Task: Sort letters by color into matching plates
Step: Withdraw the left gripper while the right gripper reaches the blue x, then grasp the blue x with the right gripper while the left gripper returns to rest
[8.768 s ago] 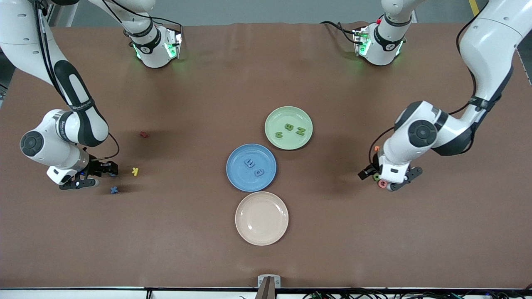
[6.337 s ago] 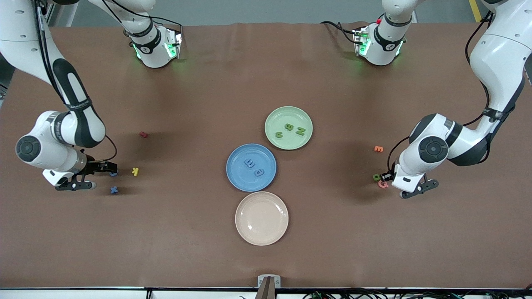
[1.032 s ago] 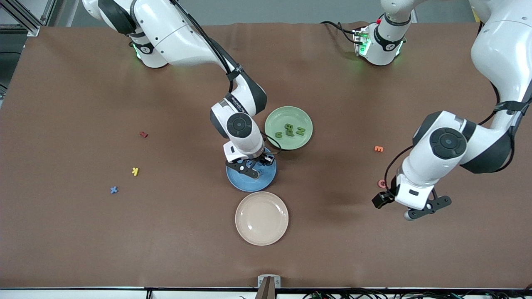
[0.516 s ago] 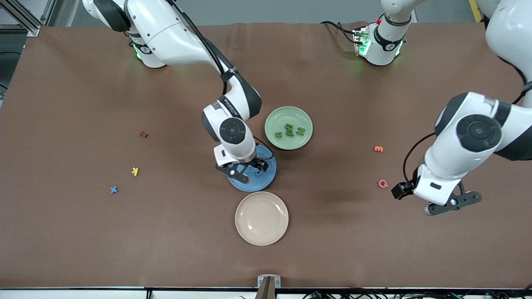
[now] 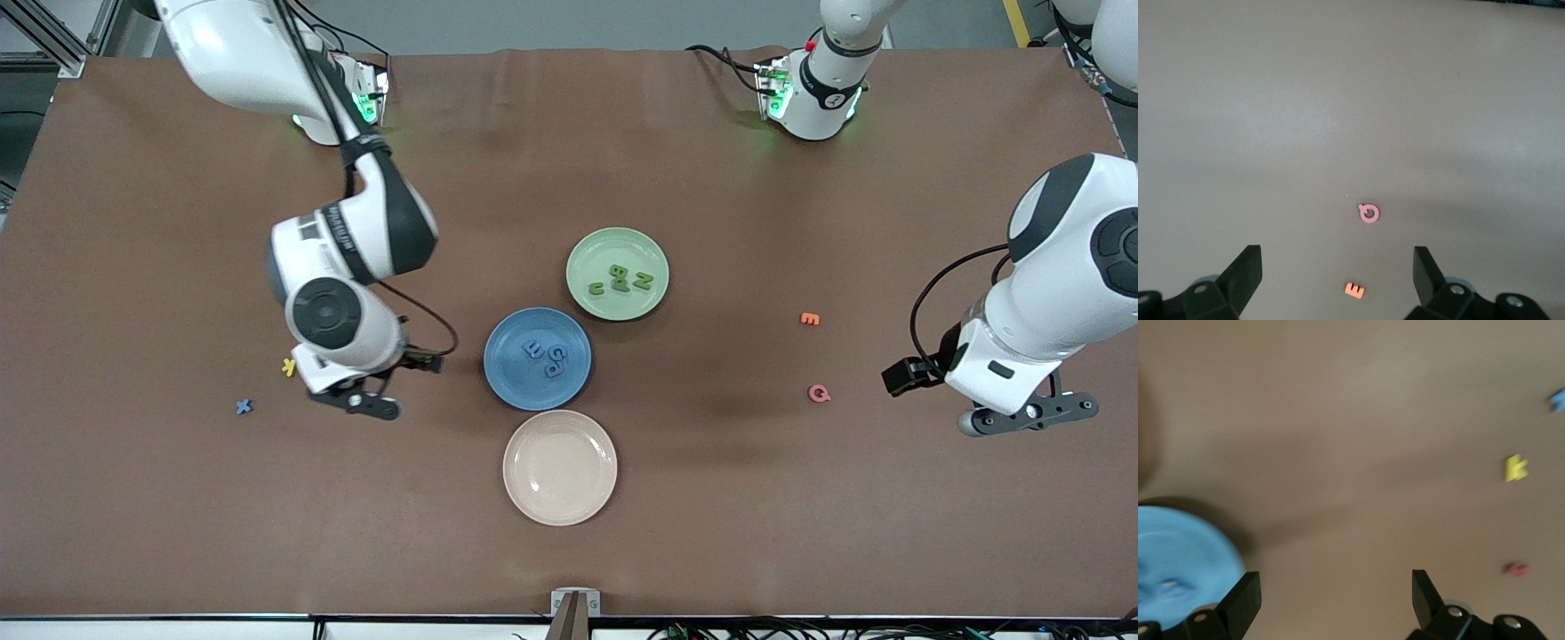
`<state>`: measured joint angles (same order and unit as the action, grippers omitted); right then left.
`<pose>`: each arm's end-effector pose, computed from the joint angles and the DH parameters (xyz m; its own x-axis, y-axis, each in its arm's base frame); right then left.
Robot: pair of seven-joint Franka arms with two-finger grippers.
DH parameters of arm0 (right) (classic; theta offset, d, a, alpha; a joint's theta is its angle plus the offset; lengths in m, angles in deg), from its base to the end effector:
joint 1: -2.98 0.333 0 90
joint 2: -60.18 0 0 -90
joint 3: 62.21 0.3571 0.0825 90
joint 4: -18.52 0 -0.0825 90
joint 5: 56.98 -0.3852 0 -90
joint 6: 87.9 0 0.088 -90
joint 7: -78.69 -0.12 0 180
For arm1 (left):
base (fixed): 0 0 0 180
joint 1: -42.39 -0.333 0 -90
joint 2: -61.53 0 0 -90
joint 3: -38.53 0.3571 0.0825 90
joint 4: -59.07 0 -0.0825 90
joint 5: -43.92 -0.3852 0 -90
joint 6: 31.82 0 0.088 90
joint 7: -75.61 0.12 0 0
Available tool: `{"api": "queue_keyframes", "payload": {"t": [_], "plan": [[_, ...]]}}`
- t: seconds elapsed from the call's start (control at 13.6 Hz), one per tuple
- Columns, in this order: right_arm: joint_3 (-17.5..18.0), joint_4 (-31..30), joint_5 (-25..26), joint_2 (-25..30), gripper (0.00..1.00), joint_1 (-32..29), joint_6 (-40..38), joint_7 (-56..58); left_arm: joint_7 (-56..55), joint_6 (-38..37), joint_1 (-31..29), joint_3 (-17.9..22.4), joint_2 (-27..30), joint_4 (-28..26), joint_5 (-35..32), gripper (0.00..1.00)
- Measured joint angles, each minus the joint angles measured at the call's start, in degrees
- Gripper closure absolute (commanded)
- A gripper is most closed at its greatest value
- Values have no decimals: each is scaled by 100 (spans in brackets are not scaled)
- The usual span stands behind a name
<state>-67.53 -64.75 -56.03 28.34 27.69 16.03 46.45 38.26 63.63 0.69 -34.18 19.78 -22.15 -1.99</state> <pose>0.6619 0.2436 0.3707 0.9679 -0.2162 -0.1283 -0.1955 -0.9681 0.1565 0.6921 -0.0680 0.4968 0.9895 0.1232 0.0762 0.1291 -0.9885 -0.0788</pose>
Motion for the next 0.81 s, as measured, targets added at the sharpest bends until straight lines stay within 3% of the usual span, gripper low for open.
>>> {"api": "queue_keyframes", "payload": {"t": [0.22,0.37,0.59,0.81], "plan": [[-19,-483,44,237,0,-829,217,1276,132,-37,20,-2,138,5,267,0],[-19,-996,44,392,0,-1291,769,1931,410,-51,154,360,491,17,742,0],[-17,-1828,44,525,0,-1798,1713,2668,869,-52,800,1518,1236,41,1594,0],[-17,-2315,47,516,0,-2285,2630,3544,1168,-55,1861,3019,1955,57,2438,0]]}}
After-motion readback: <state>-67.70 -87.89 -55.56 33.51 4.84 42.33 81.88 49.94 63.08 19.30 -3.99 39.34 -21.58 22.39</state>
